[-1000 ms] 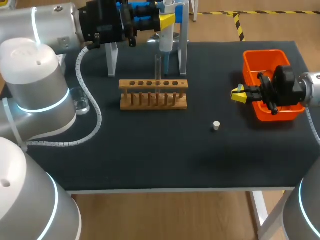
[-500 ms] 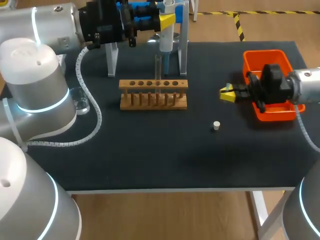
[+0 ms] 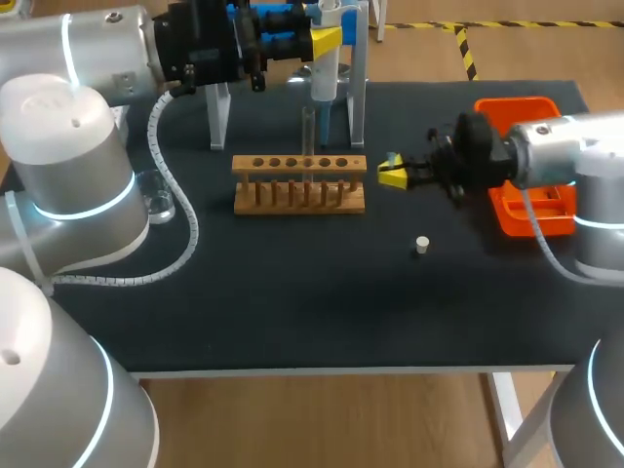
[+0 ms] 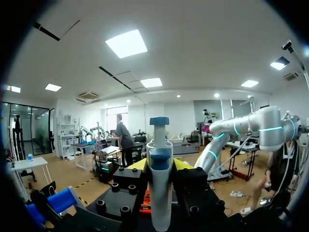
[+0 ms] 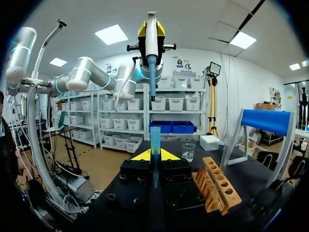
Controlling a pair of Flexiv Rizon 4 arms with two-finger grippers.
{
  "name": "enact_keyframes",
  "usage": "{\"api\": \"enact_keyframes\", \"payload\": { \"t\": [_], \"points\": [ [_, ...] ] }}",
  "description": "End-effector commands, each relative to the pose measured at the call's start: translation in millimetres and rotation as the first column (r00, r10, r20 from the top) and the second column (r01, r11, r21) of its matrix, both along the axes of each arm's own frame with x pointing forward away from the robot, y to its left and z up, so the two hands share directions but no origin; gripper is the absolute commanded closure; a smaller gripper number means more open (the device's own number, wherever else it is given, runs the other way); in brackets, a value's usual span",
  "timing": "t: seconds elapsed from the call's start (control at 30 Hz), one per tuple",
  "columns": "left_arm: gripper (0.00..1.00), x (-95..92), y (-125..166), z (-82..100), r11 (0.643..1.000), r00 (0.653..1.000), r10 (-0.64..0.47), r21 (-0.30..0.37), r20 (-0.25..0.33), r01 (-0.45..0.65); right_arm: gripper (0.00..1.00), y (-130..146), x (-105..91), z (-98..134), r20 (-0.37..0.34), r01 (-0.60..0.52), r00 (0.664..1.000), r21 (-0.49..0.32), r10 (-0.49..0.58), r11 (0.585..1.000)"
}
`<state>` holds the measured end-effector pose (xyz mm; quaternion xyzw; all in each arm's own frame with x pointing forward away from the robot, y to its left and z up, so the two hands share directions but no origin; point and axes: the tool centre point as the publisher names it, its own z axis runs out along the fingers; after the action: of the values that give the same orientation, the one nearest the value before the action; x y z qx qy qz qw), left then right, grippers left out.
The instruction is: Invert the test tube, pick up the pipette, mount the tip to pipette, aspirate from beaker and dispense into the tube, eject the tip, return the pipette, and cap with the stopper.
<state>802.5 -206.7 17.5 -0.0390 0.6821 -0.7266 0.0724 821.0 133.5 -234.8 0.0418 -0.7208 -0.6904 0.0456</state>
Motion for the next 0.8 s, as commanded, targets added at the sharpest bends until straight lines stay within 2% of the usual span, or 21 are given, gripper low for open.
{"api": "enact_keyframes", "payload": {
  "t": [0.03, 0.47, 0.8],
  "points": [
    [1.0, 0.2, 1, -0.4, 1.0, 1.0, -0.002, -0.002, 0.001, 0.002, 1.0, 16, 4.1, -1, 0.0, -0.011, 1.0, 0.001, 0.011, 1.0],
    [1.0, 0.2, 1, -0.4, 1.0, 1.0, -0.002, -0.002, 0.001, 0.002, 1.0, 50, -5.1, 5, 0.002, -0.048, 0.999, 0.015, 0.048, 0.999],
    [1.0, 0.2, 1, -0.4, 1.0, 1.0, -0.002, -0.002, 0.001, 0.002, 1.0, 64, -9.4, 8, -0.009, -0.059, 0.998, -0.001, 0.059, 0.998]
  ]
}}
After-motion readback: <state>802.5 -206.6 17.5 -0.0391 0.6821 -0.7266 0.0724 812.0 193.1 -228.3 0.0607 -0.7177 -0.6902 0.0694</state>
